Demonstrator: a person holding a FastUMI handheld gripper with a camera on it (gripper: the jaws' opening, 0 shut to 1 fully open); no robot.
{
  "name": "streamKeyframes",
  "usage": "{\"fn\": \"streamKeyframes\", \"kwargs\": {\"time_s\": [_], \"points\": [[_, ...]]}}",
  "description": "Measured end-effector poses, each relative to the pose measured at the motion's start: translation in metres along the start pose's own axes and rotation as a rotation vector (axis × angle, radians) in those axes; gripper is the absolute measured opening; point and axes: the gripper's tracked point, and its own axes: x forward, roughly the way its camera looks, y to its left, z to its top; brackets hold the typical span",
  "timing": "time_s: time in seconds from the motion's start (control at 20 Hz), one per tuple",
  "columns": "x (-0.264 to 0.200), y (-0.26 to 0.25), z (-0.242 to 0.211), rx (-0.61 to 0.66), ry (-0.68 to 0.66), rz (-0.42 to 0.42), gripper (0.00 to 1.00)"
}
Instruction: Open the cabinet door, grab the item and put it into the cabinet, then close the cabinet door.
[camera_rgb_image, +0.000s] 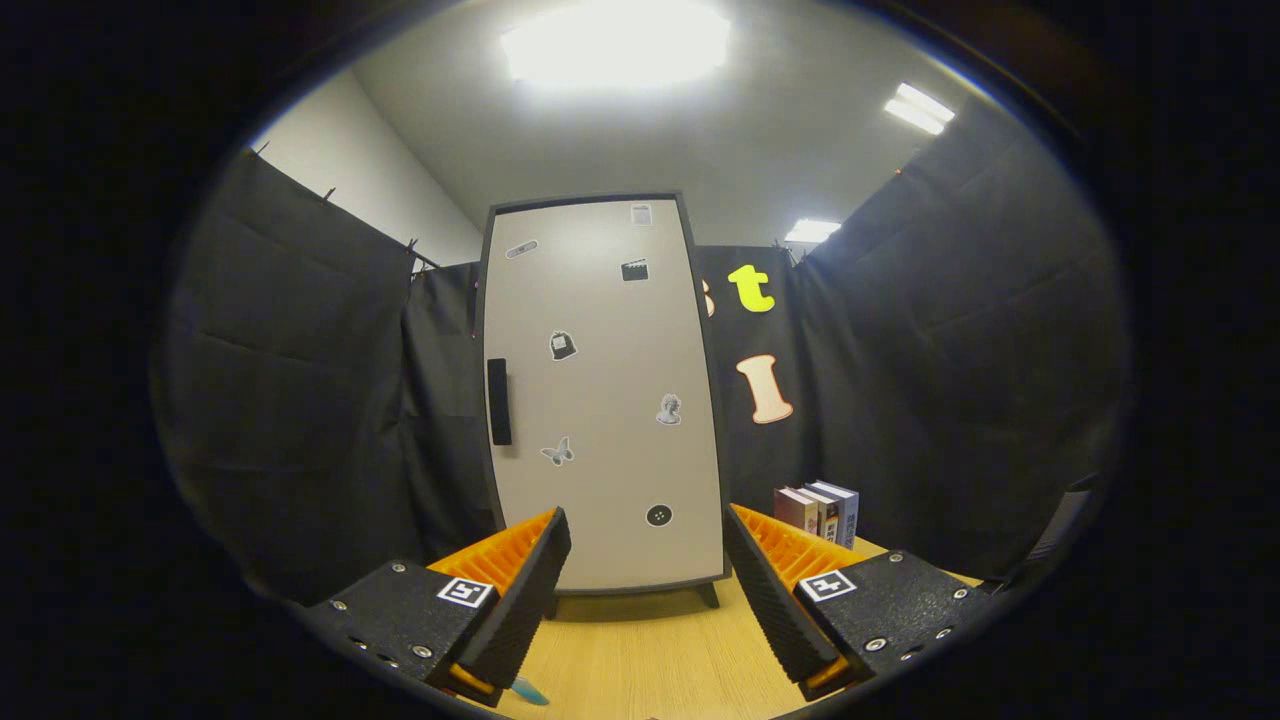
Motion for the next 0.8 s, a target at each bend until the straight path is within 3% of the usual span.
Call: {"fn": "streamKeyframes", "kwargs": {"time_s": [0.8], "points": [[0.123, 0.056, 0.054, 0.033, -0.034, 0.14, 0.95]]}}
